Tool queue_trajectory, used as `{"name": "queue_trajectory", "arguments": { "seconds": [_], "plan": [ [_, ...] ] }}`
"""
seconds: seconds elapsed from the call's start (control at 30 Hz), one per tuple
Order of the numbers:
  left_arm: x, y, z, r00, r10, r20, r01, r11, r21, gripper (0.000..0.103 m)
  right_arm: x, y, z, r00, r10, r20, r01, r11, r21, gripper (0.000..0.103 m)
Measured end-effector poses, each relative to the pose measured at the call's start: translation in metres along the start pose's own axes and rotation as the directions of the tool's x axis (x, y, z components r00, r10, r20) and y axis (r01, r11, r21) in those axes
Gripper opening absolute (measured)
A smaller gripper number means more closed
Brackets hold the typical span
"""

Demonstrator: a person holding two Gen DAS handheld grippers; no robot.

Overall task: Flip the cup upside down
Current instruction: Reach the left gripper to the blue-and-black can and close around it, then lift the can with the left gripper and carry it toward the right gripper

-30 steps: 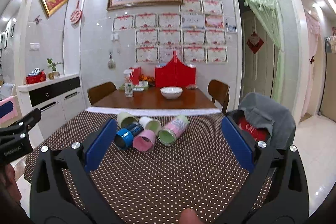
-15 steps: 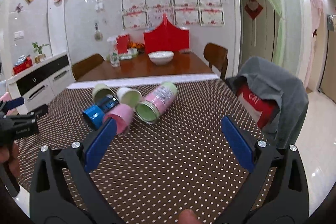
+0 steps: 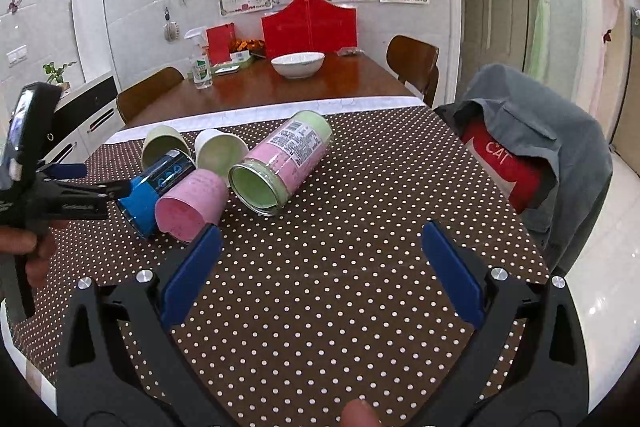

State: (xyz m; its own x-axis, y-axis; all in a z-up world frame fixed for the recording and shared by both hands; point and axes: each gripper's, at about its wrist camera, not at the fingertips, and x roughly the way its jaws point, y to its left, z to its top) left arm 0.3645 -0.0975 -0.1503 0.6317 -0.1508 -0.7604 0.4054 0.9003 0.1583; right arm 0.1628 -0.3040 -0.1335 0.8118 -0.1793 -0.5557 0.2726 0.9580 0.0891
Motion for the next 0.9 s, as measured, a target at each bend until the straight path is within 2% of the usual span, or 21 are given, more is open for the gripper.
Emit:
{"name": "queue_trajectory", "arguments": {
  "seconds": [0.37,0.57,0.6,0.67,0.7,0.77,0.9],
  "plan": [
    [0.036,-0.011,0.013,0.995,-0.038,-0.094,0.040,0.999,0.015,0.099,0.032,0.008,0.013,0.998,0.032,-0.045,-0.032,0.999,-0.002,0.098],
    [0.053,-0.012,0.021,0.986,-0.082,-0.144,0.082,0.997,-0.004,0.099,0.045,0.008,0.015,0.997,0.035,-0.062,-0.035,0.999,-0.001,0.098],
    [0.056,-0.012,0.022,0.984,-0.098,-0.150,0.098,0.995,-0.013,0.096,0.046,0.008,0.015,0.997,0.034,-0.064,-0.034,0.999,0.000,0.098],
    [0.061,-0.011,0.023,0.974,-0.150,-0.172,0.146,0.989,-0.034,0.067,0.048,0.008,0.015,0.997,0.032,-0.068,-0.033,0.999,0.000,0.098],
    [0.064,-0.012,0.023,0.969,-0.166,-0.184,0.161,0.986,-0.041,0.067,0.049,0.007,0.015,0.997,0.032,-0.069,-0.032,1.000,0.000,0.098],
    [0.064,-0.015,0.023,0.973,-0.154,-0.172,0.151,0.988,-0.028,0.067,0.047,0.007,0.014,0.997,0.030,-0.069,-0.030,1.000,0.002,0.098],
    [0.059,-0.014,0.017,0.971,-0.176,-0.159,0.171,0.984,-0.043,0.066,0.043,0.009,0.012,0.997,0.026,-0.066,-0.026,1.000,0.000,0.098]
  ]
}}
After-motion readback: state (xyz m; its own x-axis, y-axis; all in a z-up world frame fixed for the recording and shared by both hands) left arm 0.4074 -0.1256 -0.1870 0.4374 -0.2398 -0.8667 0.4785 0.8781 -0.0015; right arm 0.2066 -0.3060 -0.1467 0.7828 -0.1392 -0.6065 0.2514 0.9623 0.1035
